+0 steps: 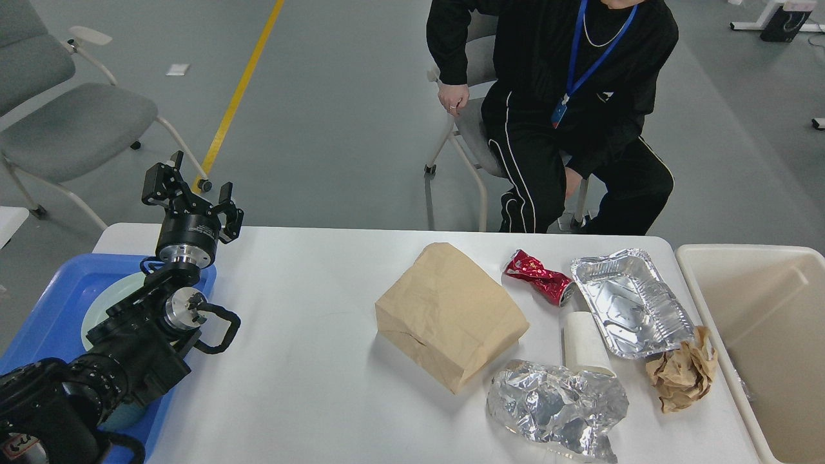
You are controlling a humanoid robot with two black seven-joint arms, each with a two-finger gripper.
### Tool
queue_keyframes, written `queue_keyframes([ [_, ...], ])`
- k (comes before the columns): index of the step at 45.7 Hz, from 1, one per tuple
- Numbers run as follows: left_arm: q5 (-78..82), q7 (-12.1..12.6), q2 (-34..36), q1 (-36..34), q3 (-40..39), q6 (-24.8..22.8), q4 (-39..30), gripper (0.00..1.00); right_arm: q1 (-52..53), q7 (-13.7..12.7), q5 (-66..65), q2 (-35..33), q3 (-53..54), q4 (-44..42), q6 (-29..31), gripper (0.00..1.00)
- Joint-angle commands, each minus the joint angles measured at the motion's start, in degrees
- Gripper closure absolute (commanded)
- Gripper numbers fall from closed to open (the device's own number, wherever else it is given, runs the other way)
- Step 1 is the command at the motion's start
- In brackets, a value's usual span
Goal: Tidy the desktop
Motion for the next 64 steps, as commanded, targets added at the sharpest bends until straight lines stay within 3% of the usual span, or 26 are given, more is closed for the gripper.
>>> queue_keyframes([
  [1,0.0,0.0,0.0,0.0,0.0,0.0,0.0,0.04,-10.1,0.0,0.0,0.8,6.2,-2.7,-1.2,1.00],
  [4,0.0,0.0,0.0,0.0,0.0,0.0,0.0,0.04,-14.8,0.0,0.0,2.2,9.0,-4.6,-1.8,1.00],
  [5,0.0,0.0,0.0,0.0,0.0,0.0,0.0,0.04,-16.4,0.0,0.0,3.0,10.0,-5.4,-2.2,0.92],
  [7,0.0,0.0,0.0,0.0,0.0,0.0,0.0,0.04,-19.4,0.0,0.0,4.6,11.8,-7.6,-3.2,0.58],
  [9,0.0,0.0,0.0,0.0,0.0,0.0,0.0,0.04,-22.2,0.1,0.0,6.1,13.9,-10.7,-5.0,0.09],
  [10,0.0,0.0,0.0,0.0,0.0,0.0,0.0,0.04,-23.6,0.2,0.0,6.9,15.1,-12.4,-5.8,0.00],
  [15,0.0,0.0,0.0,0.0,0.0,0.0,0.0,0.04,-29.8,0.2,0.0,10.7,19.6,-17.1,-7.0,0.00],
  [24,0.0,0.0,0.0,0.0,0.0,0.0,0.0,0.04,-28.8,0.2,-0.1,11.3,21.1,-17.0,-6.9,0.00],
  [34,0.0,0.0,0.0,0.0,0.0,0.0,0.0,0.04,-19.4,0.2,-1.1,14.0,17.1,-15.9,-6.7,0.00],
  [43,0.0,0.0,0.0,0.0,0.0,0.0,0.0,0.04,-0.7,0.2,-0.9,18.9,3.4,-7.7,-3.1,0.00],
  [47,0.0,0.0,0.0,0.0,0.0,0.0,0.0,0.04,8.0,0.1,-0.8,20.5,1.0,-2.4,2.4,0.00],
  [52,0.0,0.0,0.0,0.0,0.0,0.0,0.0,0.04,18.3,0.2,-0.6,22.6,-1.3,4.0,15.5,0.00],
  [59,0.0,0.0,0.0,0.0,0.0,0.0,0.0,0.04,27.5,0.3,0.3,27.3,-3.0,5.6,33.4,0.00],
  [64,0.0,0.0,0.0,0.0,0.0,0.0,0.0,0.04,31.8,0.3,0.6,28.7,-1.9,6.0,42.0,0.00],
])
